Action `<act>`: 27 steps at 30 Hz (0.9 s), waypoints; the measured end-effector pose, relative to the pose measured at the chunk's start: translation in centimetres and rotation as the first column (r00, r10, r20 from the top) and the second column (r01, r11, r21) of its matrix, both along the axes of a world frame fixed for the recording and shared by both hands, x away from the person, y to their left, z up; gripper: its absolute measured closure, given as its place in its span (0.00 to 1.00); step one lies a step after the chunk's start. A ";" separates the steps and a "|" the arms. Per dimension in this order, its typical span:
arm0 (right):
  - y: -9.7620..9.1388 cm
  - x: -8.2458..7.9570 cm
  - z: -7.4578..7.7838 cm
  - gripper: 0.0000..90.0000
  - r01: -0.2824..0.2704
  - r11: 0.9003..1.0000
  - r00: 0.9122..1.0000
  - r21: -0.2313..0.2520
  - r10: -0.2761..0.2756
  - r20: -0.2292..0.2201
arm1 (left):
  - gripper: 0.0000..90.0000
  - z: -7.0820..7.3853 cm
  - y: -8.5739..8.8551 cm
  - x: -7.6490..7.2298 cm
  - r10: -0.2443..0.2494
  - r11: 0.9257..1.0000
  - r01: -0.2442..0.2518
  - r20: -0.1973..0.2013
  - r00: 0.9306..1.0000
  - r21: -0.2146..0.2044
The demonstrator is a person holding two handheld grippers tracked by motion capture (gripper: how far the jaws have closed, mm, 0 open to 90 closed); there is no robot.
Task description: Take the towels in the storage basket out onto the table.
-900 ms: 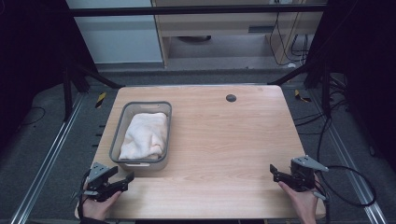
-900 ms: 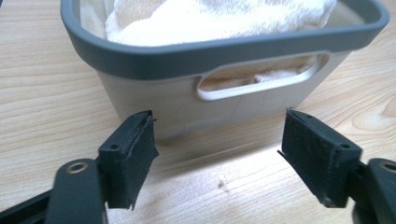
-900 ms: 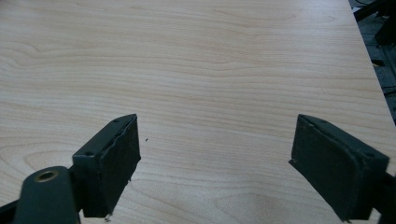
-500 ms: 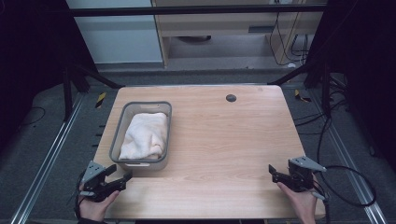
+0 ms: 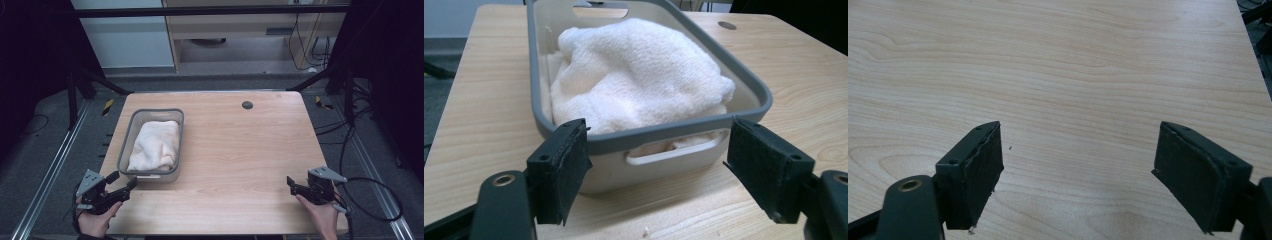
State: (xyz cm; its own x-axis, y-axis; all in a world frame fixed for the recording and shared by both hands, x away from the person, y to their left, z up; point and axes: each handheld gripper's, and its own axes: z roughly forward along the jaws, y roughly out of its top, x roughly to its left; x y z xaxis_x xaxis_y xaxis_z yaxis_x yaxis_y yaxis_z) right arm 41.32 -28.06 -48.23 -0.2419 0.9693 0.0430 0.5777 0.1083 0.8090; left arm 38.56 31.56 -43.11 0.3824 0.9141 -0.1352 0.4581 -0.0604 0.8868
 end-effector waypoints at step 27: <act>0.2 0.4 -0.3 0.21 -0.005 1.000 1.000 -0.010 0.005 -0.014 | 0.26 4.7 0.0 3.5 -0.018 1.000 0.018 -0.004 1.000 -0.014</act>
